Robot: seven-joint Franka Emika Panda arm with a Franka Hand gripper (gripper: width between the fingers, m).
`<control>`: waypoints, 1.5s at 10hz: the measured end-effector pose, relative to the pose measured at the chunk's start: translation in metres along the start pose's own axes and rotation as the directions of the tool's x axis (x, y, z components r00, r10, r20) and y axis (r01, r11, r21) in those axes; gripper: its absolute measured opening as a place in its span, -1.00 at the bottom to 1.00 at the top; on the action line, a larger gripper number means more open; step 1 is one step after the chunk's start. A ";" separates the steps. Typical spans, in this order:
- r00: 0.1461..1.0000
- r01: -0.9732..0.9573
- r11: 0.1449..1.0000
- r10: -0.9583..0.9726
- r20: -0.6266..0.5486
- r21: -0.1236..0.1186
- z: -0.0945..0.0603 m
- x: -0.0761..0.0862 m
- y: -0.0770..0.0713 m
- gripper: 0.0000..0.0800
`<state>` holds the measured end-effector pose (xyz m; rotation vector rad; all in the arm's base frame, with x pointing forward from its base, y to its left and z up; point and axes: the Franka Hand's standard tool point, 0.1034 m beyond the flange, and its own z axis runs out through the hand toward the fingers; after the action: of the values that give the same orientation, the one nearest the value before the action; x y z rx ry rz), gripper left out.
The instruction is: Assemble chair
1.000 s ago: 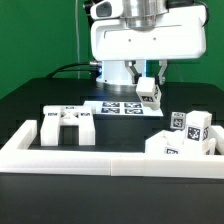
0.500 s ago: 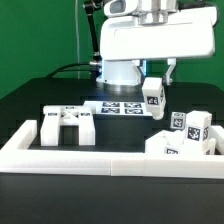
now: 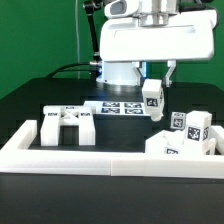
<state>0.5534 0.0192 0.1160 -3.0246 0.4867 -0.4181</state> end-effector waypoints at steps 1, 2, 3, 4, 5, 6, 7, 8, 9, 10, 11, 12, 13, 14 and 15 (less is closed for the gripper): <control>0.999 0.030 1.000 -0.030 -0.012 0.001 -0.002 0.009 -0.001 -0.27; 0.999 0.045 0.999 -0.045 -0.018 0.002 -0.004 0.015 -0.001 -0.27; 0.999 0.046 0.999 -0.046 -0.017 0.001 -0.002 0.012 -0.001 -0.27; 0.998 0.049 0.999 -0.049 -0.032 0.000 -0.002 0.012 -0.001 -0.27; 0.998 0.049 0.999 -0.049 -0.045 -0.002 -0.003 0.014 0.000 -0.27; 0.995 0.053 0.999 -0.054 -0.084 -0.006 -0.003 0.016 0.000 -0.27; 0.980 0.067 0.998 -0.069 -0.188 -0.017 -0.004 0.020 0.000 -0.27; 0.963 0.085 0.996 -0.090 -0.255 -0.030 0.000 0.019 -0.002 -0.27; 0.955 0.095 0.995 -0.101 -0.278 -0.035 0.004 0.018 -0.004 -0.27; 0.923 0.107 0.993 -0.116 -0.366 -0.046 0.001 0.022 -0.007 -0.27; 0.948 0.099 0.994 -0.108 -0.298 -0.045 0.012 0.009 -0.008 -0.27; 0.946 0.102 0.994 -0.110 -0.305 -0.043 0.009 0.012 -0.008 -0.27; 0.946 0.101 0.994 -0.110 -0.304 -0.045 0.010 0.012 -0.007 -0.27; 0.947 0.103 0.994 -0.112 -0.303 -0.045 0.011 0.012 -0.008 -0.27; 0.946 0.107 0.993 -0.115 -0.304 -0.044 0.013 0.013 -0.011 -0.27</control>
Offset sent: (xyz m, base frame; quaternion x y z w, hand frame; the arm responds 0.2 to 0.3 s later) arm 0.0000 0.0000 0.0000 0.0000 0.0650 0.0000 0.9979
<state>0.5722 0.0258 0.1079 -3.0331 0.3366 -0.9040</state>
